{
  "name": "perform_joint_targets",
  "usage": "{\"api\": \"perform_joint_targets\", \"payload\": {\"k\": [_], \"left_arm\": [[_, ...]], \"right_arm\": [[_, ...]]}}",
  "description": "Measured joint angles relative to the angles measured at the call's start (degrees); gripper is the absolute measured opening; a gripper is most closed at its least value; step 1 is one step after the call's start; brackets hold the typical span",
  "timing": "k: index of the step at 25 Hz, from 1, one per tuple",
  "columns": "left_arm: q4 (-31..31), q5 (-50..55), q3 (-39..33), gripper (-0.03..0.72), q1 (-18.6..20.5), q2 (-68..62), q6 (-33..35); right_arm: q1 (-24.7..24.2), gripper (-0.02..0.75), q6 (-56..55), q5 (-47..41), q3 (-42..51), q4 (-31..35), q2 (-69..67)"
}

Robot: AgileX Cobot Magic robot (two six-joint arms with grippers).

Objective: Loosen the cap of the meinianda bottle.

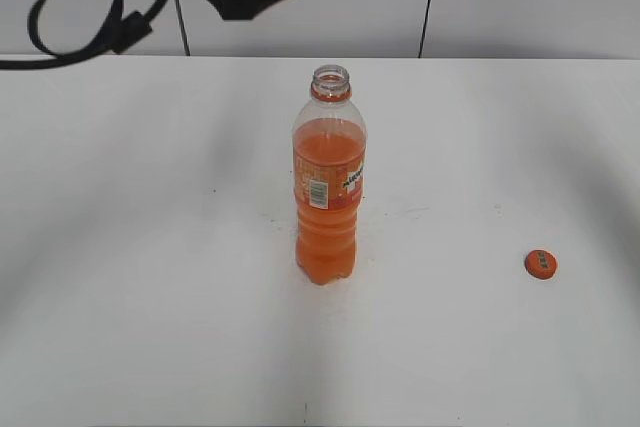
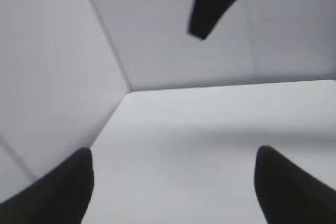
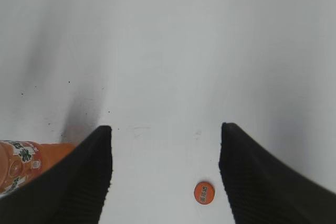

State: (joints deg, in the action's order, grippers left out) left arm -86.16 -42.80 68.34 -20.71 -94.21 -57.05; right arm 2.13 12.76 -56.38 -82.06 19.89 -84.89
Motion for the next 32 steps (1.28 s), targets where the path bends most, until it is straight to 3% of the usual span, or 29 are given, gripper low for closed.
{"api": "perform_joint_targets", "payload": {"k": [7, 11, 16, 19, 24, 27, 32], "left_arm": [[1.7, 41.2, 0.0, 0.566, 0.0, 4.1, -3.8], [13.7, 60.5, 0.0, 0.566, 0.1, 4.1, -2.9], [39.7, 76.3, 0.6, 0.566, 0.7, 4.1, 13.7], [55.6, 84.8, 3.5, 0.566, 3.3, 4.1, 24.6], [75.2, 99.4, 8.7, 0.566, 9.8, 4.1, 38.6], [80.1, 106.6, 9.9, 0.563, 12.5, 4.2, 42.9], [80.5, 112.3, 9.8, 0.562, 14.0, 4.8, 44.8]], "right_arm": [[0.0, 0.481, 0.0, -4.7, -3.3, 0.0, 0.0], [0.0, 0.481, 0.0, -6.6, -3.7, 0.0, 0.1], [0.0, 0.481, 0.0, -9.1, -3.8, -0.6, 0.1], [0.0, 0.481, -1.1, -11.4, -3.8, -3.2, 0.1], [0.0, 0.481, -10.8, -13.2, -3.8, -15.9, 0.2], [0.0, 0.481, -13.9, -13.2, -3.1, -19.1, 1.3], [0.0, 0.481, -14.6, -13.2, 4.9, -18.9, 5.4]]}}
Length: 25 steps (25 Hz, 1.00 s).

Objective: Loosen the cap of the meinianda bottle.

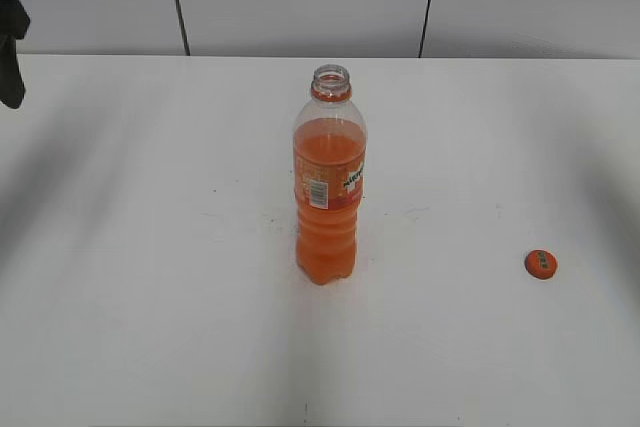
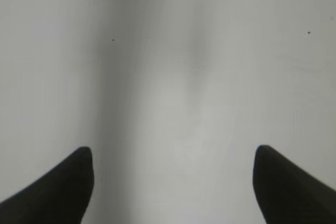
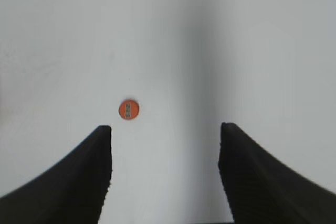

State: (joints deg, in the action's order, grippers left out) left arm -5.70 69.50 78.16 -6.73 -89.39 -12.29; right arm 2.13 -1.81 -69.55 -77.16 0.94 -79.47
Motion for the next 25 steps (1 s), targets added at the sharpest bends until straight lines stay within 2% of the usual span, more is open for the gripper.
{"api": "perform_joint_targets", "payload": {"k": [4, 11, 18, 25], "left_arm": [[1.7, 0.0, -2.9, 0.562, 0.0, 4.8, 1.8], [2.7, 0.4, -16.5, 0.562, 0.0, 24.2, 2.3], [2.7, 0.7, -28.9, 0.562, 0.0, 47.3, 4.7], [2.7, 0.8, -40.5, 0.562, 0.0, 67.5, 5.3]], "right_arm": [[0.0, 0.481, -0.1, -0.1, 11.7, 0.0, 9.1], [0.0, 0.481, -0.1, -0.2, 26.7, -0.1, 34.3], [0.0, 0.481, -0.1, -0.4, 33.8, -0.9, 54.2], [0.0, 0.481, 0.3, -0.4, 39.4, -0.9, 64.4]]}}
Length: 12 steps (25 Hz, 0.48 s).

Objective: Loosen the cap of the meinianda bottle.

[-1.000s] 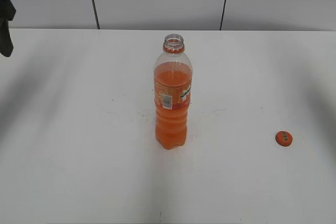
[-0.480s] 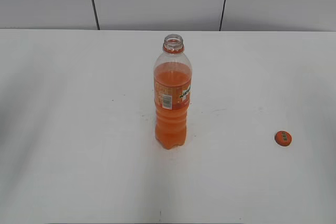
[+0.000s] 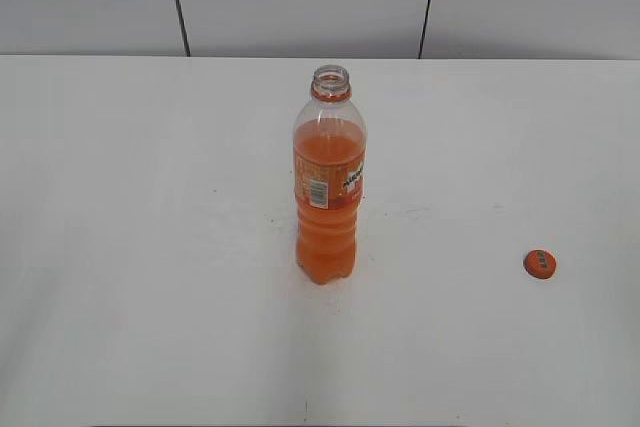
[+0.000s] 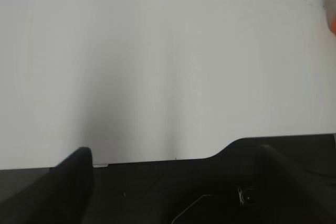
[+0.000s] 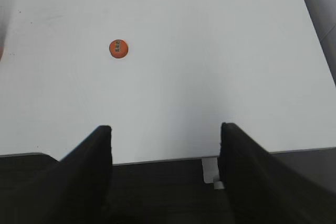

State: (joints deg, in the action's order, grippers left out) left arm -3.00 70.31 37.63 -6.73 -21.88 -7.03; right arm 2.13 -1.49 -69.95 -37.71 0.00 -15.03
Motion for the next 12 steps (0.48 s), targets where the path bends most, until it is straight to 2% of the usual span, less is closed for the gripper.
{"api": "perform_joint_targets", "payload": {"k": [3, 7, 12], "left_arm": [[0.0, 0.2, -3.3, 0.562, 0.0, 8.8, 0.0], [0.0, 0.2, -4.1, 0.562, 0.0, 19.3, 0.0], [0.4, -1.5, -4.5, 0.562, 0.0, 21.8, 2.6]], "right_arm": [[0.0, 0.481, 1.8, 0.0, 2.3, 0.0, 3.8], [0.0, 0.481, 3.1, 0.4, 5.9, 0.0, 9.4], [0.0, 0.481, 4.2, 3.2, 6.8, 0.0, 15.3]]}}
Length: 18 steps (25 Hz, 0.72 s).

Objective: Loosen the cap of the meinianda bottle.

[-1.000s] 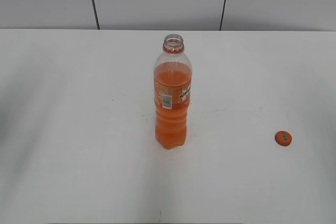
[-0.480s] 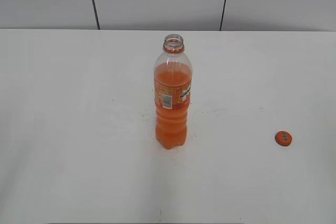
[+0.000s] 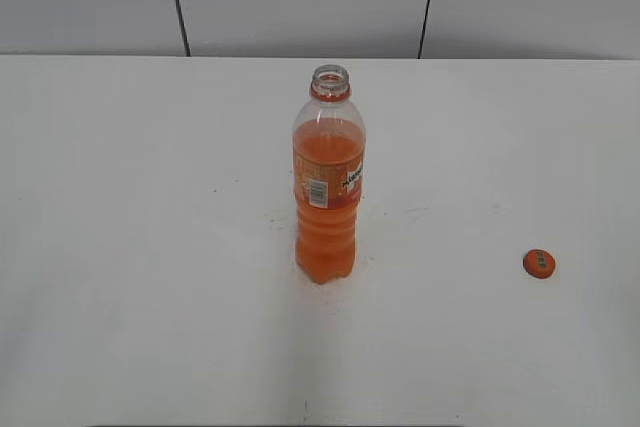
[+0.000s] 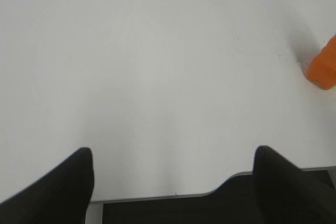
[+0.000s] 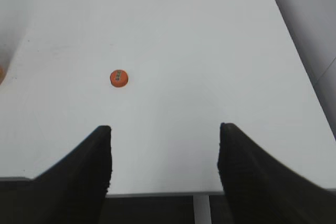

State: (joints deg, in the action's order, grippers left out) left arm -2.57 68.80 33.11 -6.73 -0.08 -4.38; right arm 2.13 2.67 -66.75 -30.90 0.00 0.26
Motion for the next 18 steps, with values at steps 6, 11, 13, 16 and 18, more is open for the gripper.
{"api": "perform_joint_targets", "payload": {"k": [6, 11, 13, 16, 18], "left_arm": [[2.0, -6.5, -2.5, 0.562, 0.0, 0.4, 2.1], [2.2, -7.2, -2.6, 0.562, 0.0, 0.4, 2.3], [2.2, -7.2, -2.6, 0.562, 0.0, 0.4, 2.3], [2.2, -7.2, -2.6, 0.562, 0.0, 0.4, 2.3], [2.6, -7.3, -2.6, 0.562, 0.0, 0.4, 2.3]], "right_arm": [[0.0, 0.481, 0.4, 3.4, 1.8, 0.0, 0.1], [0.0, 0.481, 0.4, 3.5, 1.8, 0.0, 0.1], [0.0, 0.481, 0.4, 3.5, 1.8, 0.0, 0.1], [0.0, 0.481, 0.4, 3.5, 1.8, 0.0, 0.1], [0.0, 0.481, 0.4, 3.5, 1.8, 0.0, 0.1]]}}
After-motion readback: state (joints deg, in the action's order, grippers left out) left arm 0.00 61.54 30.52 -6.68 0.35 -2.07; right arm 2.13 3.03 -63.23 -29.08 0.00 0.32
